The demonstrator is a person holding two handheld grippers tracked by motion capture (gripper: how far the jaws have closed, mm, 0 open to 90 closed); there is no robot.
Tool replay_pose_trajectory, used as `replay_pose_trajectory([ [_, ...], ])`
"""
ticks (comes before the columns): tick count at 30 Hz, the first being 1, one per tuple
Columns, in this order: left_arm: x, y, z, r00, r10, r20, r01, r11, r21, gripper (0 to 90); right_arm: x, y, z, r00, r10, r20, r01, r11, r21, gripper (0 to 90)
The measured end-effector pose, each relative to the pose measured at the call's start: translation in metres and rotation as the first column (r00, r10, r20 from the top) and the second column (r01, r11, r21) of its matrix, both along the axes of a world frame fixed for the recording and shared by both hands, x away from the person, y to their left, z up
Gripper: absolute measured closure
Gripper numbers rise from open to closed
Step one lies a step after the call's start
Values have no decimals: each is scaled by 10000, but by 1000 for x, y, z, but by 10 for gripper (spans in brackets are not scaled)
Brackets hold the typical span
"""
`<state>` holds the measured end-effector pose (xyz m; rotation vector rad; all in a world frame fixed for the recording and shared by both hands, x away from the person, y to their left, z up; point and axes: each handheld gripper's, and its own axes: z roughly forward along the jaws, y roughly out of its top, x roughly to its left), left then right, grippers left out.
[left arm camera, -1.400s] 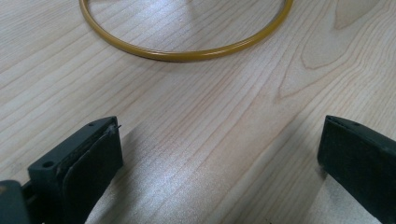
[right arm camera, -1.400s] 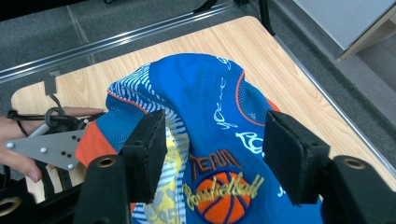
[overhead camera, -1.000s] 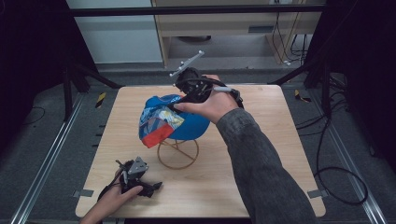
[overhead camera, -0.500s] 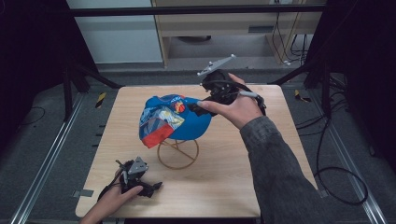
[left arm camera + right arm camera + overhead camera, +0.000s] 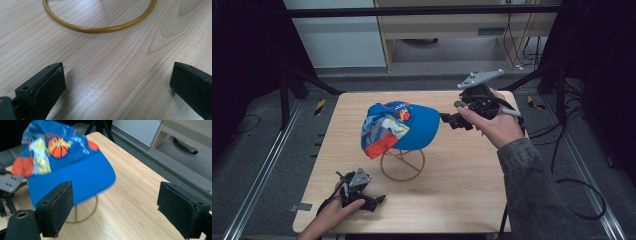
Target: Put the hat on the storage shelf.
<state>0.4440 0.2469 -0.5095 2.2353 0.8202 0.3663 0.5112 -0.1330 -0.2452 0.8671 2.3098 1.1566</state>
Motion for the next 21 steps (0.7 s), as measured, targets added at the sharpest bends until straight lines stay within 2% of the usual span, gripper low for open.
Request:
replay_pose_trajectory([
  [5, 0, 0, 0, 10000, 6, 16, -6, 10000, -8, 0, -11, -24, -12, 9997, -106, 210, 111, 9996, -254, 135],
  [7, 0, 0, 0, 10000, 8, 21, -7, 10000, -10, 0, -15, -35, -22, 9997, -221, 140, 225, 9993, -289, 129],
  [8, 0, 0, 0, 10000, 8, 17, -8, 10000, -13, 0, -15, -35, -22, 9997, -221, 140, 225, 9993, -289, 129],
  [10, 0, 0, 0, 10000, 10, 18, -10, 10000, -13, 0, -18, -46, -36, 9993, -370, 42, 371, 9989, -303, 131],
  [11, 0, 0, 0, 10000, 9, 21, -9, 10000, -9, 0, -18, -46, -36, 9993, -370, 42, 371, 9989, -303, 131],
  [21, 0, 0, 0, 10000, -5, -10, 5, 10000, 6, 0, -24, -71, -72, 9963, -822, -242, 815, 9962, -314, 138],
])
